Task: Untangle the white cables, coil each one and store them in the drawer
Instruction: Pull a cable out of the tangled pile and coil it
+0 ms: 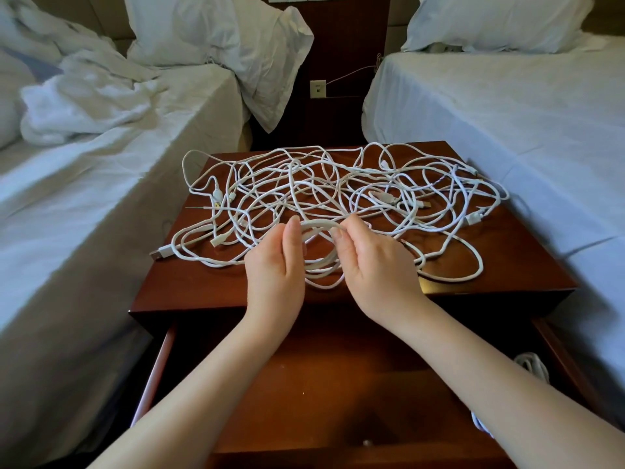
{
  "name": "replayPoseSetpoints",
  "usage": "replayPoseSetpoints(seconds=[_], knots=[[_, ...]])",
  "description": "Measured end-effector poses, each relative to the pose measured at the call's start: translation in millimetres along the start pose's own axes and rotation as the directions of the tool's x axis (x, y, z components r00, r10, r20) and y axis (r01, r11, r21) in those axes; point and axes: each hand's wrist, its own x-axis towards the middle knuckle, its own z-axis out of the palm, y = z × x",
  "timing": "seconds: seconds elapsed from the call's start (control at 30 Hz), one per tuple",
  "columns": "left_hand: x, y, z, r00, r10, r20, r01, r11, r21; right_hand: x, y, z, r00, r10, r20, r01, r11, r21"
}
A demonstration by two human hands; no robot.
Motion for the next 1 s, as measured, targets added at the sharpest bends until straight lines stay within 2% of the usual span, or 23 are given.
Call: replayPoseSetpoints(seconds=[0.1,0.23,0.37,0.53,0.77,0.83,0.93,1.0], knots=[[2,-8,-3,0.999,0.031,-0.015,-0.030,0.998,0.047,2,4,-3,0.999,0.031,0.014,-0.031,0.999,0.030],[1,-16,-4,0.993,0.099,0.070,-0.106,0.988,0.110,6,6,-7,0.994,0.109,-0.014,-0.104,0.974,0.201],[5,-18,-4,0.996,0.085,0.027,-0.088,0.988,0.123,2,-2,-10,0.999,-0.030,0.023,0.022,0.956,0.293],[11,-20,-10,0.997,0.003,-0.075,0.005,0.994,0.114,-10,-15,-1,0.968,-0.167,0.186,0.136,0.977,0.166],[13,-17,-10,0.991,-0.063,-0.121,0.067,0.997,0.031,-15,-19,2,0.943,-0.205,0.261,0.174,0.975,0.138],[16,-12,-12,0.976,-0.135,-0.172,0.128,0.991,-0.050,-21,-21,6,0.916,-0.240,0.322,0.217,0.970,0.107],[24,-14,-19,0.944,-0.256,-0.209,0.208,0.952,-0.226,-28,-23,15,0.890,-0.302,0.340,0.332,0.943,-0.031],[27,-15,-24,0.937,-0.294,-0.190,0.233,0.929,-0.288,-27,-22,16,0.894,-0.281,0.348,0.313,0.949,-0.038]])
